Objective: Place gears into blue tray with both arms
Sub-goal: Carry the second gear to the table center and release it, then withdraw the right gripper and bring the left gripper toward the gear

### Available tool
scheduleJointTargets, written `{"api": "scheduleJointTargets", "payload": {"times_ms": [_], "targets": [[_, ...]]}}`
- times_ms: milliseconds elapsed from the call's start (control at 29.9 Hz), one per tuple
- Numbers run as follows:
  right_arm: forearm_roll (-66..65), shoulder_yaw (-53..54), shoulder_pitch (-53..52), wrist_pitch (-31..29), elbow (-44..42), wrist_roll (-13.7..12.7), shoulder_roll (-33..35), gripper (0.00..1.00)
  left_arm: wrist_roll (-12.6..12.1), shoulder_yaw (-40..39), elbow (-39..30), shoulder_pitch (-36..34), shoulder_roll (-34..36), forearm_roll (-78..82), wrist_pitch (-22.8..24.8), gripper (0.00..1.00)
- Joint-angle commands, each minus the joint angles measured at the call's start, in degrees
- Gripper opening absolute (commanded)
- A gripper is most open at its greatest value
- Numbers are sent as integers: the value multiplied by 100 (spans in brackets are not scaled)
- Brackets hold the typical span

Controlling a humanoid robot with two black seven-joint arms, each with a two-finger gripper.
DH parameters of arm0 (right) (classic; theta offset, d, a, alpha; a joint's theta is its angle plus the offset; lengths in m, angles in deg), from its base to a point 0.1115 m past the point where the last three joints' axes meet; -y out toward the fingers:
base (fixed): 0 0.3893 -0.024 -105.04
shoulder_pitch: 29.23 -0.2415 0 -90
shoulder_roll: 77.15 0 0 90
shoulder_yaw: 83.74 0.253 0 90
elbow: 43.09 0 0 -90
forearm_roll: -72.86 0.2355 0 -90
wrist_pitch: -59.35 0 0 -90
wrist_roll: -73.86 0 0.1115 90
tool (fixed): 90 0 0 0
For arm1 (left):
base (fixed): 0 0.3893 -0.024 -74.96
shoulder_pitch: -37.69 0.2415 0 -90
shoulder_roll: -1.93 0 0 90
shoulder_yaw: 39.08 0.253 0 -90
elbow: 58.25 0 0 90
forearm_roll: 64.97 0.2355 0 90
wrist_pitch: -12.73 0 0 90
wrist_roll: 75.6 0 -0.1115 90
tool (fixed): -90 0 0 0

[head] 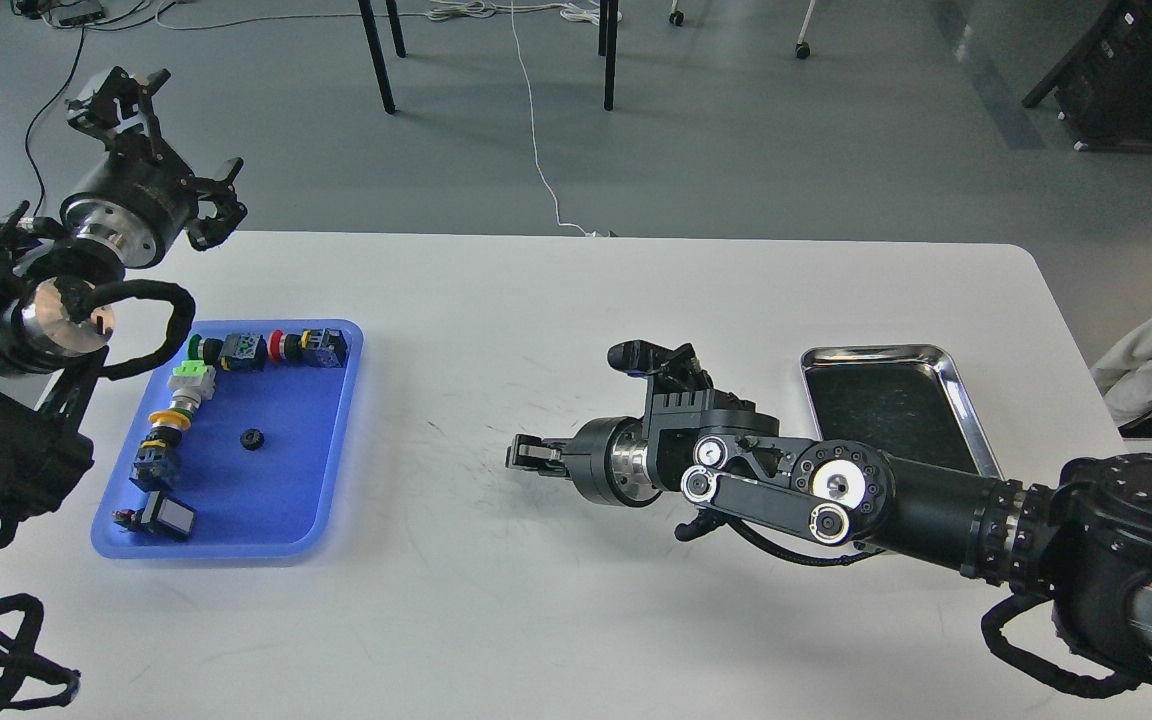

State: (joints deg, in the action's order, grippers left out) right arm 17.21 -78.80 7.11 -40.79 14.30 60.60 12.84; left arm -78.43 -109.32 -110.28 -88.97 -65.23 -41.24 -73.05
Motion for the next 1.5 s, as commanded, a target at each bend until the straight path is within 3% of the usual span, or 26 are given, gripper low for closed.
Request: {"api": "scheduleJointTargets", "payload": {"times_ms": [0, 134, 200, 267, 301, 367, 401, 902, 1036, 1269, 1403, 1470], "targets": [[-16, -133, 144, -5, 9, -1, 1, 8, 11, 11, -1, 10, 10, 1, 8, 99], [-25, -151, 276, -5, 9, -1, 1, 16, 11, 20, -1, 18, 1, 1, -1, 99], [-25, -151, 303, 30, 9, -1, 1, 32, 11, 20, -1, 18, 10, 9, -1, 99], [-17, -143, 285, 100, 44, -1, 1, 41, 11, 20, -1, 71, 19, 9, -1, 99], [-8, -134, 268, 153, 53, 8, 1, 48, 11, 28, -1, 89, 36, 18, -1, 99], [10, -55, 250, 250, 71, -1, 1, 84, 2, 37, -9, 115, 71, 27, -1, 99], [10, 24, 250, 242, 105, -1, 1, 93, 2, 37, -9, 132, 80, 27, -1, 99], [431, 2580, 232, 145, 378, -1, 1, 95, -94, 72, -53, 177, 291, 335, -9, 99], [1045, 3450, 337, 145, 694, -1, 105, 95, -77, 607, -149, 124, 466, 335, -9, 99], [2515, 4797, 865, 145, 914, -10, 898, 95, -95, 1022, -818, 150, 660, 326, -71, 99], [3839, 6236, 1707, 5, 932, -1, 1494, 96, -305, 1135, -1827, 308, 792, 335, -694, 99], [4313, 6700, 2049, -179, 897, -1, 1696, 96, -358, 1223, -2186, 326, 810, 334, -747, 99]]}}
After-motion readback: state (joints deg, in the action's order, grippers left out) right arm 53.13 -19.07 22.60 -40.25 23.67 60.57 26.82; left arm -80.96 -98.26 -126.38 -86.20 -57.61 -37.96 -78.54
